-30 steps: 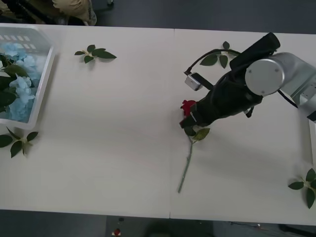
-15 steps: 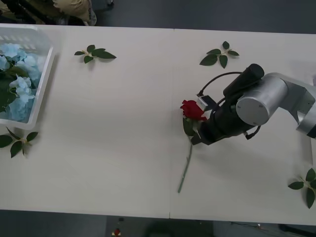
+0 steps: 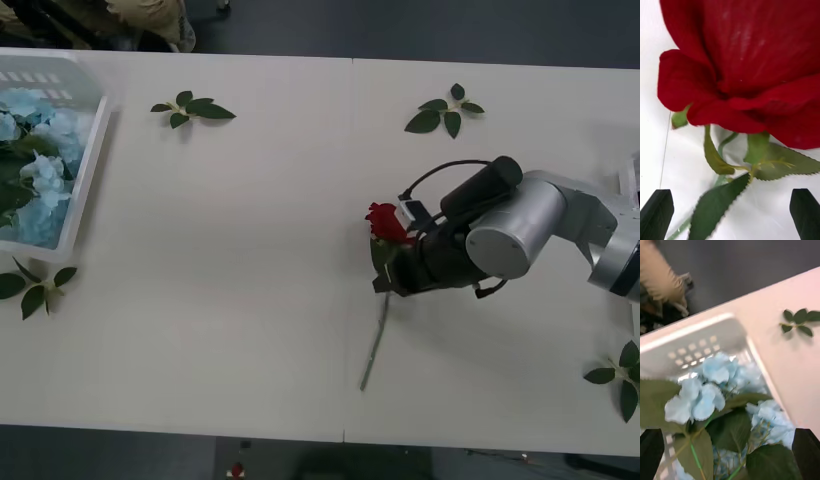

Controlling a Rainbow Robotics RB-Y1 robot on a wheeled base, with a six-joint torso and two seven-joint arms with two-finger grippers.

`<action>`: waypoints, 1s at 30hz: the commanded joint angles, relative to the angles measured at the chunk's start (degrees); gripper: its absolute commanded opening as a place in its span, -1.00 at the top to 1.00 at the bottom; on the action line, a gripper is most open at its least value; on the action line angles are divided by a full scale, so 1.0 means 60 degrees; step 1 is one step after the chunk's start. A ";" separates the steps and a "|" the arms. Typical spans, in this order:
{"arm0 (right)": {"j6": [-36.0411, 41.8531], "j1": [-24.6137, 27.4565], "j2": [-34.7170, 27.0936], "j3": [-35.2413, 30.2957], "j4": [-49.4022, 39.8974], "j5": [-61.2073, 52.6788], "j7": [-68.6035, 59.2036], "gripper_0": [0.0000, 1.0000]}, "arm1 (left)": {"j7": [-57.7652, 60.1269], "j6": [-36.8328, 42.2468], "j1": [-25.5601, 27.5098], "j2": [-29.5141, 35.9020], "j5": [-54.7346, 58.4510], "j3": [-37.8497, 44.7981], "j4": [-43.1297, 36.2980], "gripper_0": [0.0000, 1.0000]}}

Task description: Put the red flowers into the right box and the blue flowers into the left box

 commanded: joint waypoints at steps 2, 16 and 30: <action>-0.0381 -0.0022 0.0567 -0.0147 0.0432 0.0157 -0.0466 -0.82 | 0.0547 0.0398 -0.0018 -0.0084 0.1223 0.0338 -0.1168 -1.00; -0.1128 -0.0022 0.1255 0.0131 0.1457 0.0479 -0.0187 0.77 | 0.0327 -0.0788 0.3337 -0.4391 0.0534 0.0382 -0.6485 -1.00; -0.1275 -0.0036 0.0977 -0.0191 0.1442 0.0421 0.0076 1.00 | -0.1973 0.1775 0.3981 -0.7980 -0.0066 0.0426 -0.7686 -1.00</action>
